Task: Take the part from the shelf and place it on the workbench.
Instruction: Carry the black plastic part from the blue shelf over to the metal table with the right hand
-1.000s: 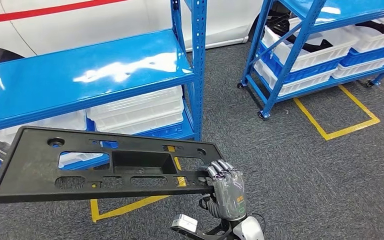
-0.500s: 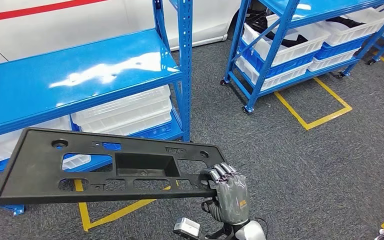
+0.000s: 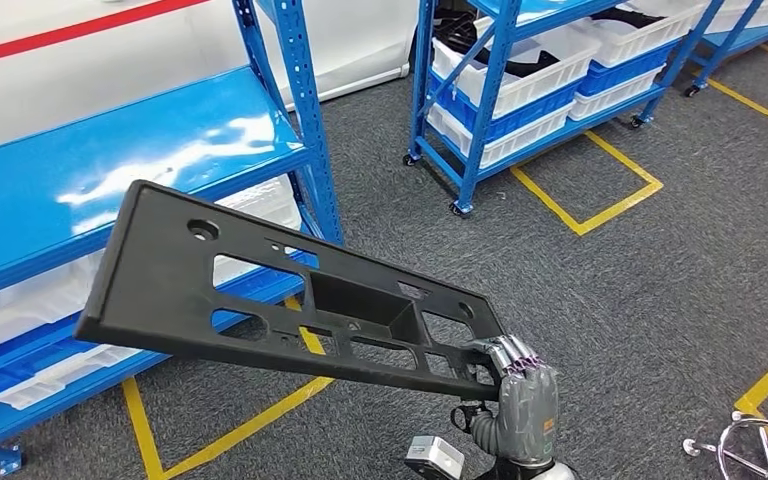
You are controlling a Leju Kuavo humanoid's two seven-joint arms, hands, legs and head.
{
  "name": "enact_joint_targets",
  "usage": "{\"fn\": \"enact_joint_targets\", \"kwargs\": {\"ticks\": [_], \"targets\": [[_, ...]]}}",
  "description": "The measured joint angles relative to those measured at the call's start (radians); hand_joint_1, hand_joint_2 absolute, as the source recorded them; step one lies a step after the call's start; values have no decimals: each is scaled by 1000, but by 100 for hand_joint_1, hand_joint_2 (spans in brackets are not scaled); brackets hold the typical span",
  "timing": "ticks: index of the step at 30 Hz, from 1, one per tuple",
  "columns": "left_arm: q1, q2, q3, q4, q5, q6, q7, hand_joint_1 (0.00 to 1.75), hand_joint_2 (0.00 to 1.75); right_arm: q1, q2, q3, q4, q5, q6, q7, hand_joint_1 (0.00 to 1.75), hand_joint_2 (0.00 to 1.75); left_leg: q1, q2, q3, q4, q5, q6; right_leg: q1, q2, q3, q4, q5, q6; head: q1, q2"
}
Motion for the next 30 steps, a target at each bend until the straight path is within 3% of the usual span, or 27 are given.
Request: {"fn": "enact_joint_targets", "kwargs": {"ticks": [3, 5, 7, 9, 10, 11, 13, 14, 15, 16, 18, 20, 22, 24, 26, 28, 29, 30], "targets": [[0, 1, 2, 0, 0, 0, 0, 0, 175, 5, 0, -4, -7, 1, 0, -1, 175, 175, 0, -39, 89, -197, 96, 12, 0, 31, -2, 8, 0, 3, 0, 0], [-1, 2, 4, 0, 0, 0, -1, 0, 175, 7, 0, -6, -10, -1, 0, -2, 175, 175, -2, -62, 115, -259, 109, 18, -2, 46, -10, 10, 3, 12, 0, 0], [-4, 2, 6, 0, 0, 1, -2, 0, 175, 11, 0, -9, -14, -13, 0, -10, 175, 175, -2, -50, 118, -267, 114, 24, -3, 60, -15, 7, 8, 25, 0, 0], [-4, 2, 7, 0, 1, 2, -4, 0, 175, 20, 0, -18, -24, -37, 0, -34, 175, 175, 2, -31, 121, -280, 124, 37, -2, 37, -26, 29, -8, 34, 2, 0], [-4, 2, 8, 0, 2, 2, -4, 0, 175, 25, 1, -24, -31, -50, 0, -49, 175, 175, 3, -19, 122, -286, 128, 43, -1, 16, -43, 66, -32, 38, 2, 0], [-4, 2, 8, 0, 2, 3, -5, 0, 175, 32, 3, -33, -38, -61, 0, -66, 175, 175, 1, -8, 123, -287, 129, 46, -2, -7, -67, 120, -64, 41, 3, 0], [-1, 2, 9, 0, 5, 3, -6, 0, 175, 51, 14, -57, -57, -78, 0, -102, 175, 175, -2, 16, 122, -287, 128, 49, -9, -25, -119, 234, -115, 48, 4, 0], [0, 2, 9, 0, 6, 4, -6, 0, 175, 65, 22, -74, -69, -85, 0, -120, 175, 175, -3, 28, 122, -286, 126, 49, -12, -28, -130, 260, -118, 52, 4, 0], [0, 2, 10, 0, 8, 4, -6, 0, 175, 80, 31, -93, -82, -93, 0, -139, 175, 175, -3, 39, 123, -286, 124, 48, -16, -31, -123, 250, -104, 55, 4, 0], [0, 2, 10, 0, 9, 4, -6, 0, 175, 94, 41, -112, -96, -100, 0, -156, 175, 175, -3, 50, 124, -284, 122, 46, -19, -40, -98, 204, -75, 57, 4, 0], [1, 2, 11, 0, 10, 5, -5, 0, 175, 117, 63, -149, -127, -116, 0, -187, 175, 175, -5, 68, 128, -278, 113, 37, -16, -85, -30, 75, -26, 55, 4, 0], [1, 2, 13, 0, 12, 7, -4, 0, 175, 138, 87, -184, -157, -134, 0, -217, 175, 175, -9, 85, 131, -274, 105, 25, -8, -111, 0, 12, -14, 46, 3, 0], [1, 2, 14, 0, 15, 8, -4, 0, 175, 156, 109, -219, -181, -149, -1, -241, 175, 175, -9, 102, 138, -275, 101, 15, -3, -92, -1, 10, -14, 35, 2, 0], [-1, 1, 15, 0, 17, 8, -5, 0, 175, 170, 127, -246, -198, -157, -2, -255, 175, 175, -4, 80, 136, -254, 80, 4, -6, -70, 2, 4, -11, 22, 2, 0], [0, 1, 16, 0, 18, 8, -6, 0, 175, 175, 144, -262, -208, -160, -2, -267, 175, 175, 0, 27, 99, -163, 22, -2, -10, -49, 3, 0, -6, 10, 2, 0], [3, 1, 17, 0, 17, 8, -7, 0, 175, 178, 158, -273, -214, -163, -3, -279, 175, 175, 0, 4, 38, -31, -37, -4, -7, -24, 1, 0, -5, 4, 2, 0], [4, 1, 17, 0, 17, 8, -7, 0, 175, 181, 164, -278, -216, -165, -3, -285, 175, 175, 0, 2, 17, 10, -44, -3, -6, -10, 1, 1, -5, 3, 2, 0], [5, 1, 18, 0, 16, 8, -6, 0, 175, 183, 169, -284, -218, -167, -3, -290, 175, 175, 0, 1, 14, 11, -29, -2, -5, 4, 1, 2, -5, 3, 2, 0]]}}
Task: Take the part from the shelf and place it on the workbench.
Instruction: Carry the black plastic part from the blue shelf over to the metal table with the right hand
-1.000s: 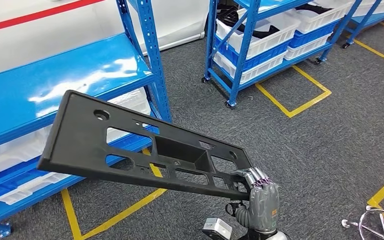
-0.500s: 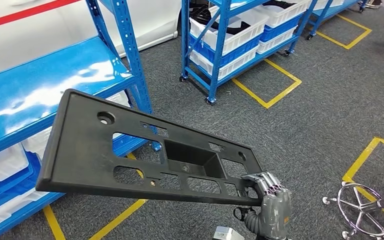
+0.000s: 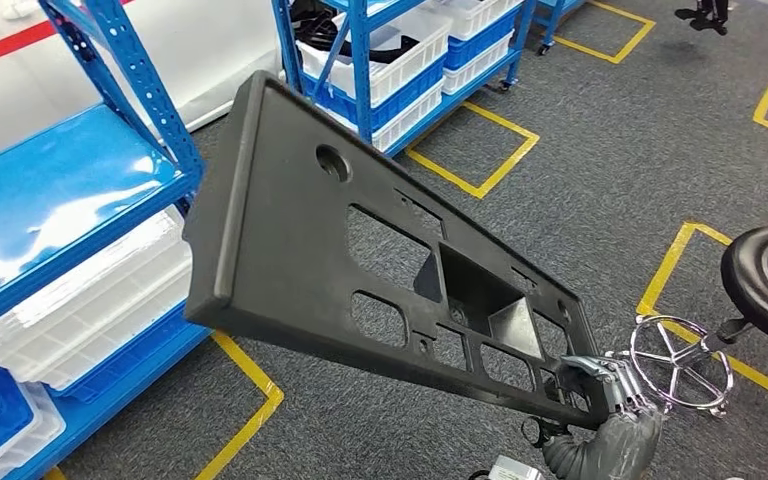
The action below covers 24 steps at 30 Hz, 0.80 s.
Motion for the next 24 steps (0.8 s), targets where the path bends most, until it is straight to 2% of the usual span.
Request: {"fn": "enact_joint_targets", "kwargs": {"ticks": [1, 2, 3, 4, 5, 6, 8, 9, 10, 12, 13, 14, 15, 16, 17, 19, 20, 21, 23, 24], "targets": [[0, 0, 0, 0, 0, 0, 1, 0, 175, 2, 5, -5, -2, -2, 0, -5, 175, 175, 0, -3, 12, -33, 30, 2, 0, 14, 1, 2, 0, 0, 0, 0], [0, 0, 1, 0, -2, 0, 2, 0, 175, 4, 10, -8, -4, -4, 0, -9, 175, 175, 1, -14, 38, -96, 71, 5, 0, 28, 1, 4, 0, 1, 0, 0], [1, 1, 2, 0, -2, 0, 2, 0, 175, 5, 14, -11, -7, -5, 0, -12, 175, 175, 1, -37, 66, -164, 103, 9, 1, 40, -1, 8, -1, 3, 0, 0], [1, 1, 3, 0, -3, 1, 2, 0, 175, 5, 18, -12, -9, -6, 0, -14, 175, 175, 3, -59, 88, -218, 122, 12, 1, 52, -4, 12, -2, 6, 0, 0], [1, 1, 4, 0, -4, 1, 3, 0, 175, 5, 21, -14, -10, -6, 0, -15, 175, 175, 3, -76, 101, -253, 130, 15, 1, 62, -9, 14, -1, 11, 0, 0], [0, 1, 5, 0, -4, 1, 3, 0, 175, 7, 23, -14, -12, -7, 0, -15, 175, 175, 1, -84, 106, -266, 128, 18, -1, 72, -13, 15, 2, 18, 0, 0], [-1, 1, 6, 0, -4, 2, 4, 0, 175, 11, 25, -16, -13, -7, 0, -15, 175, 175, 2, -64, 108, -276, 135, 28, -3, 85, -20, 11, 8, 31, 0, 0], [-1, 1, 6, 0, -4, 2, 4, 0, 175, 13, 25, -17, -13, -7, 0, -15, 175, 175, 3, -52, 109, -282, 139, 35, -2, 70, -24, 17, 3, 36, 1, 0], [-1, 1, 6, 0, -4, 2, 4, 0, 175, 14, 25, -18, -13, -6, 0, -15, 175, 175, 5, -39, 110, -288, 144, 42, 0, 44, -35, 40, -14, 40, 2, 0], [0, 0, 6, 0, -5, 3, 4, 0, 175, 13, 25, -19, -13, -3, 0, -14, 175, 175, 3, -12, 111, -293, 147, 50, 1, -15, -82, 146, -77, 48, 3, 0], [1, 0, 6, 0, -5, 3, 4, 0, 175, 13, 25, -19, -12, 0, 0, -14, 175, 175, 1, 3, 110, -293, 146, 51, -1, -27, -112, 211, -108, 52, 2, 0], [2, 0, 7, 0, -6, 3, 4, 0, 175, 14, 25, -20, -12, 2, 0, -13, 175, 175, 0, 17, 110, -293, 145, 52, -3, -31, -133, 259, -123, 56, 2, 0], [2, 1, 7, 0, -5, 3, 4, 0, 175, 14, 25, -20, -11, 4, 0, -11, 175, 175, 0, 31, 110, -293, 144, 52, -6, -34, -138, 274, -120, 58, 2, 0], [1, 0, 7, 0, -6, 3, 4, 0, 175, 14, 25, -20, -10, 6, 0, -10, 175, 175, 0, 44, 112, -292, 142, 50, -8, -39, -123, 248, -99, 60, 3, 0], [0, 0, 7, 0, -6, 3, 4, 0, 175, 14, 25, -20, -10, 7, 0, -9, 175, 175, 0, 55, 115, -292, 139, 48, -9, -51, -89, 189, -67, 60, 2, 0], [0, 0, 7, 0, -6, 3, 4, 0, 175, 12, 25, -20, -9, 12, 0, -6, 175, 175, -3, 73, 122, -289, 132, 39, -3, -101, -19, 59, -22, 52, 2, 0], [0, 0, 7, 0, -6, 3, 4, 0, 175, 11, 25, -20, -9, 15, 0, -4, 175, 175, -6, 82, 124, -288, 128, 34, 2, -120, 0, 21, -14, 46, 2, 0], [-1, 0, 7, 0, -6, 3, 4, 0, 175, 10, 25, -20, -8, 20, 0, -1, 175, 175, -8, 90, 127, -287, 125, 29, 7, -128, 5, 7, -16, 39, 2, 0], [-4, 0, 8, 0, -6, 3, 4, 0, 175, 9, 25, -20, -7, 32, 0, 5, 175, 175, -9, 105, 131, -287, 119, 19, 8, -107, 4, 3, -14, 26, 1, 0], [-5, 0, 8, 0, -6, 3, 4, 0, 175, 9, 25, -20, -6, 38, 0, 7, 175, 175, -7, 96, 131, -279, 110, 14, 6, -96, 5, 0, -12, 19, 1, 0]]}}
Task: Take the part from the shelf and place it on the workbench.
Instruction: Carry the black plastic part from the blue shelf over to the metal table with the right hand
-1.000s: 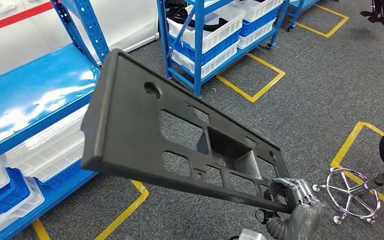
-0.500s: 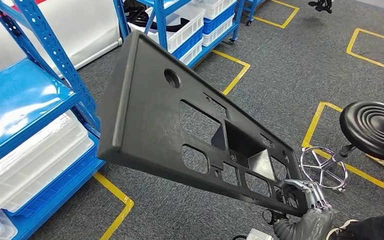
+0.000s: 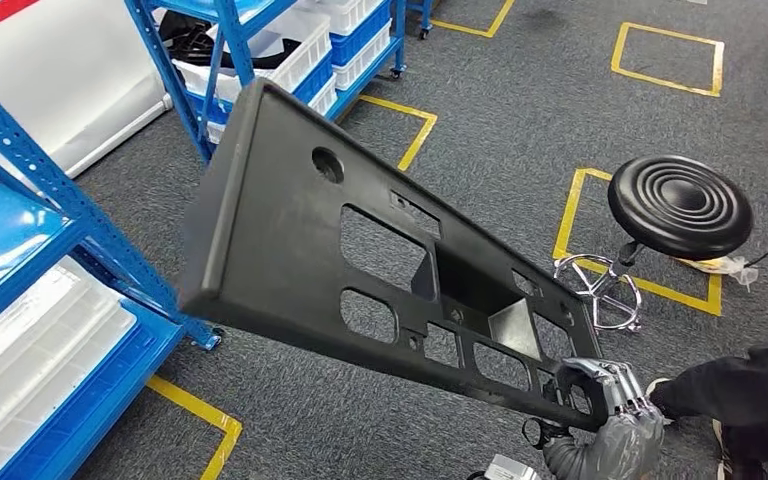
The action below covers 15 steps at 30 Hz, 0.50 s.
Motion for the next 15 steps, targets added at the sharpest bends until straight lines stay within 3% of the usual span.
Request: {"fn": "enact_joint_targets", "kwargs": {"ticks": [1, 3, 5, 6, 7, 8, 10, 12, 14, 15], "targets": [[-1, 0, 0, 0, 0, 0, 0, 0, 175, -1, 0, 0, 0, 5, 0, 1, 175, 175, 2, -20, -8, 23, -18, -4, -3, 11, 1, -3, 2, -7, 0, 0], [0, 0, 0, 0, 0, 0, -1, 0, 175, -5, 0, 0, 2, 10, 0, 2, 175, 175, 6, -72, -55, 133, -79, -8, -5, 34, 2, -5, 4, -18, 0, 0], [3, 0, 1, 0, 0, 0, 0, 0, 175, -7, 0, 0, 4, 10, 0, 2, 175, 175, 7, -92, -120, 263, -128, -9, -4, 60, 2, -4, 4, -21, 0, 0], [5, 0, 2, 0, 0, 0, 0, 0, 175, -7, 0, 0, 5, 10, 0, 2, 175, 175, 7, -94, -137, 289, -125, -9, -4, 75, 3, -3, 4, -21, 0, 0], [6, 0, 2, 0, 0, 0, 0, 0, 175, -7, 0, 0, 7, 10, 0, 3, 175, 175, 7, -96, -135, 275, -101, -7, -4, 90, 4, -2, 3, -21, 0, 0], [6, 1, 2, 0, 0, 0, 0, 0, 175, -7, 0, 0, 7, 10, 0, 3, 175, 175, 7, -101, -116, 224, -63, -5, -4, 104, 6, 0, 3, -20, 0, 0], [6, 1, 3, 0, 0, 0, 0, 0, 175, -7, 0, 0, 8, 10, 0, 3, 175, 175, 11, -139, -63, 87, 5, -2, -5, 130, 6, 6, 0, -15, 0, 0], [5, 1, 3, 0, 0, 0, 0, 0, 175, -8, 0, 0, 8, 11, 0, 3, 175, 175, 12, -168, -36, 18, 24, 2, -5, 150, -1, 11, -1, -4, 0, 0], [2, 1, 4, 0, -1, 0, 0, 0, 175, -8, 0, 0, 8, 20, 0, 8, 175, 175, 9, -157, -34, 12, 26, 10, -7, 167, -7, 9, 4, 9, 0, 0], [1, 1, 4, 0, -1, 0, 0, 0, 175, -7, -1, 1, 9, 30, 0, 16, 175, 175, 10, -147, -32, 7, 30, 17, -7, 161, -10, 13, 1, 14, 0, 0]]}}
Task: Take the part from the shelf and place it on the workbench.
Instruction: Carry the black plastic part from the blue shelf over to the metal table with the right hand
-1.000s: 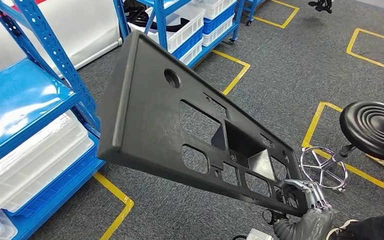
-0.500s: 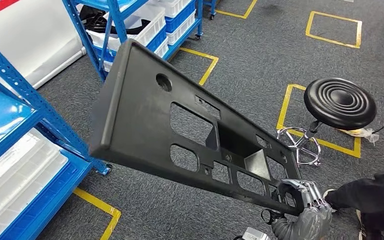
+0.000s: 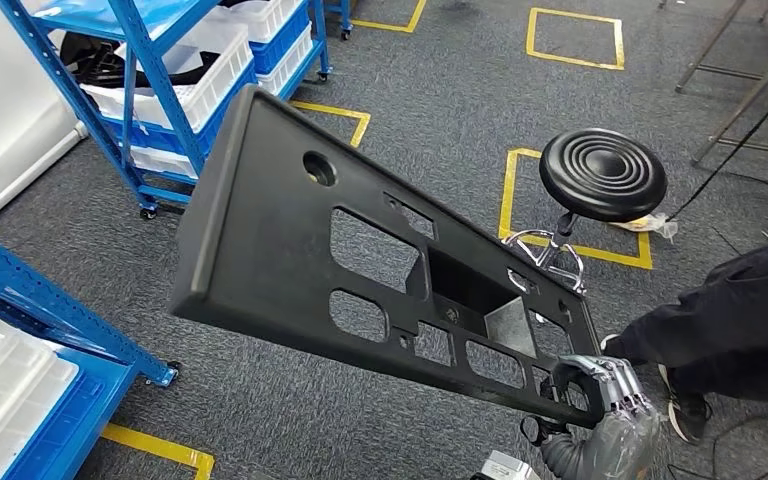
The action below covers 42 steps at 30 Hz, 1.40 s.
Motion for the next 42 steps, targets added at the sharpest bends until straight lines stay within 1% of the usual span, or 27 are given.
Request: {"fn": "enact_joint_targets", "kwargs": {"ticks": [2, 4, 5, 6, 7, 8, 10, 12, 13, 15, 17, 19, 21, 22, 23, 24, 26, 28, 30, 32, 34, 36, 37, 38, 39, 40, 42], "targets": [[0, -1, 0, 0, -2, 0, 0, 0, 175, -6, -8, 8, 6, 26, 0, 28, 175, 175, 2, 23, 2, -10, 7, 13, 2, -41, -25, 54, -36, 8, 2, 0], [1, -1, 0, 0, -3, -1, -1, 0, 175, -16, -24, 30, 19, 54, 0, 57, 175, 175, 0, 48, 2, -12, 7, 20, 1, -84, -78, 168, -97, 15, 3, 0], [2, -1, 0, 0, -3, -1, -1, 0, 175, -18, -31, 45, 27, 68, 0, 65, 175, 175, -1, 61, 2, -12, 6, 21, -1, -92, -103, 221, -117, 17, 3, 0], [3, 0, 0, 0, -3, -1, -1, 0, 175, -20, -37, 58, 35, 81, 0, 70, 175, 175, -2, 74, 2, -11, 5, 22, -3, -97, -116, 250, -121, 19, 3, 0], [3, 0, 0, 0, -4, 0, -1, 0, 175, -20, -40, 72, 42, 94, 0, 70, 175, 175, -3, 86, 3, -11, 3, 22, -3, -101, -113, 246, -108, 18, 3, 0], [2, 0, 0, 0, -5, 0, -1, 0, 175, -19, -41, 84, 48, 106, 0, 66, 175, 175, -4, 97, 4, -10, 1, 21, -3, -107, -90, 204, -80, 16, 3, 0], [0, -2, 0, 0, -8, 0, -1, 0, 175, -20, -41, 103, 53, 125, 0, 58, 175, 175, -6, 114, 11, -10, -5, 16, 3, -147, -20, 73, -23, 7, 3, 0], [0, -3, 0, 0, -9, 0, -1, 0, 175, -21, -41, 115, 54, 133, 0, 53, 175, 175, -10, 132, 16, -9, -10, 7, 16, -183, 18, -4, -6, -6, 3, 0], [0, -3, 0, 0, -9, 0, -1, 0, 175, -22, -41, 119, 55, 135, 0, 54, 175, 175, -11, 142, 18, -11, -11, 3, 22, -186, 20, -12, -9, -11, 3, 0], [-2, -3, 0, 0, -9, 0, -1, 0, 175, -22, -41, 124, 55, 135, 0, 59, 175, 175, -12, 152, 25, -11, -17, -8, 19, -162, 21, -22, -4, -21, 2, 0], [-3, -3, 0, 0, -9, 2, -3, 0, 175, -24, -41, 128, 56, 134, 0, 63, 175, 175, -9, 116, 14, 25, -46, -18, 10, -140, 26, -33, 2, -32, 2, 0], [-2, -2, 1, 0, -9, 3, -5, 0, 175, -28, -41, 133, 59, 132, 0, 65, 175, 175, -5, 69, -38, 137, -105, -24, 7, -119, 26, -34, 5, -39, 1, 0], [1, -2, 2, 0, -9, 3, -5, 0, 175, -29, -41, 136, 63, 132, 0, 65, 175, 175, -2, 55, -96, 248, -141, -29, 6, -94, 25, -31, 5, -42, 1, 0], [2, -2, 2, 0, -9, 3, -5, 0, 175, -29, -41, 136, 65, 131, 0, 65, 175, 175, -1, 54, -105, 260, -130, -31, 5, -80, 25, -29, 4, -42, 1, 0], [3, -2, 2, 0, -9, 3, -4, 0, 175, -28, -41, 136, 66, 131, 0, 65, 175, 175, 1, 51, -99, 236, -102, -32, 4, -65, 25, -25, 2, -40, 1, 0], [3, -2, 2, 0, -9, 4, -3, 0, 175, -28, -41, 136, 67, 131, 0, 65, 175, 175, 4, 43, -77, 182, -63, -33, 3, -51, 25, -20, 0, -37, 1, 0], [3, -1, 3, 0, -9, 5, -2, 0, 175, -28, -41, 136, 67, 131, 0, 65, 175, 175, 10, -1, -31, 68, -13, -32, 3, -26, 18, -5, -7, -27, 2, 0], [2, -1, 3, 0, -9, 5, 0, 0, 175, -28, -41, 136, 67, 131, 0, 64, 175, 175, 11, -28, -14, 23, -9, -24, 2, -6, 6, 5, -8, -14, 2, 0], [1, -1, 3, 0, -9, 6, 1, 0, 175, -26, -41, 136, 67, 131, 0, 64, 175, 175, 9, -10, -11, 16, -6, -11, -3, 8, 0, 4, -5, -2, 3, 0], [1, -1, 3, 0, -9, 6, 1, 0, 175, -24, -42, 136, 67, 130, 0, 62, 175, 175, 10, 12, -8, 7, 0, 2, -2, -26, -14, 33, -25, 8, 4, 0], [2, -1, 3, 0, -9, 6, 2, 0, 175, -25, -43, 136, 67, 131, 0, 62, 175, 175, 9, 37, -7, 2, 2, 11, -2, -80, -60, 131, -81, 15, 5, 0], [4, -1, 3, 0, -9, 6, 2, 0, 175, -25, -43, 136, 69, 132, 0, 62, 175, 175, 7, 64, -7, 2, 0, 14, -5, -96, -112, 239, -123, 20, 5, 0], [4, -1, 3, 0, -9, 6, 2, 0, 175, -25, -44, 136, 70, 133, 0, 62, 175, 175, 6, 77, -6, 2, -2, 14, -6, -99, -120, 254, -119, 20, 5, 0], [3, -1, 3, 0, -9, 6, 2, 0, 175, -24, -44, 136, 71, 133, 0, 62, 175, 175, 6, 90, -4, 3, -4, 13, -6, -103, -109, 233, -97, 20, 5, 0], [2, -1, 3, 0, -9, 6, 2, 0, 175, -24, -44, 136, 71, 133, 0, 62, 175, 175, 6, 101, 0, 2, -7, 12, -5, -113, -79, 177, -63, 17, 5, 0], [2, -1, 3, 0, -9, 6, 1, 0, 175, -24, -44, 136, 71, 133, 0, 62, 175, 175, 6, 110, 5, 2, -11, 9, -2, -134, -43, 109, -34, 13, 5, 0], [1, -1, 4, 0, -9, 6, 1, 0, 175, -26, -44, 136, 71, 133, 0, 62, 175, 175, 2, 127, 12, 3, -17, 1, 11, -174, 7, 11, -8, 0, 5, 0]]}}
